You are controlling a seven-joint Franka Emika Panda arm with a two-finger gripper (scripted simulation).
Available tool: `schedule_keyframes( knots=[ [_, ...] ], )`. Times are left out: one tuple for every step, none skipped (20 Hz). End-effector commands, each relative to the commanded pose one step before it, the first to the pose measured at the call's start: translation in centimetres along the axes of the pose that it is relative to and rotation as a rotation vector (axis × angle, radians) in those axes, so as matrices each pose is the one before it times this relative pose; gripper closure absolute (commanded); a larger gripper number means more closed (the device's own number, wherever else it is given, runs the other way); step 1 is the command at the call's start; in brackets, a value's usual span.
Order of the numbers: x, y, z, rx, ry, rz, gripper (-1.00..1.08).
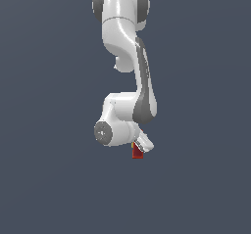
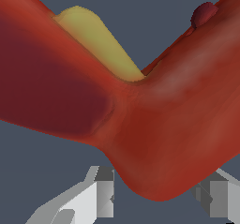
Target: Pick up the object and move it to a goal position.
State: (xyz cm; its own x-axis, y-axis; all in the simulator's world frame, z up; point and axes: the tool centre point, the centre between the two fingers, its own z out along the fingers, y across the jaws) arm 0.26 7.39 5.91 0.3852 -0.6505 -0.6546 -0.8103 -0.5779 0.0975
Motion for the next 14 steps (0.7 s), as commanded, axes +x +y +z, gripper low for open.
schedule_keyframes(
  knots=[
    [-0.957,0.094,-0.475,0.00148,0.001,-0.00351,1.08],
    [-0.401,0.122,-0.196,0.0,0.0,0.0,1.08],
    [-0.444,0.135,-0.217,0.0,0.0,0.0,1.08],
    [-0.488,0.148,-0.239,0.0,0.0,0.0,1.08],
    [-0.533,0.162,-0.261,0.0,0.0,0.0,1.08],
    [-0.579,0.175,-0.284,0.0,0.0,0.0,1.08],
    [-0.627,0.19,-0.308,0.0,0.0,0.0,1.08],
    [-0.676,0.204,-0.333,0.0,0.0,0.0,1.08],
    [-0.727,0.219,-0.358,0.0,0.0,0.0,1.08],
    [-0.779,0.235,-0.385,0.0,0.0,0.0,1.08],
    [-0.838,0.244,-0.402,-0.00025,0.0004,0.00012,1.08],
    [-0.863,0.26,-0.428,0.0,0.0,0.0,1.08],
    [-0.877,0.264,-0.436,0.0,0.0,0.0,1.08],
    [-0.89,0.267,-0.444,0.0,0.0,0.0,1.08]
  ],
)
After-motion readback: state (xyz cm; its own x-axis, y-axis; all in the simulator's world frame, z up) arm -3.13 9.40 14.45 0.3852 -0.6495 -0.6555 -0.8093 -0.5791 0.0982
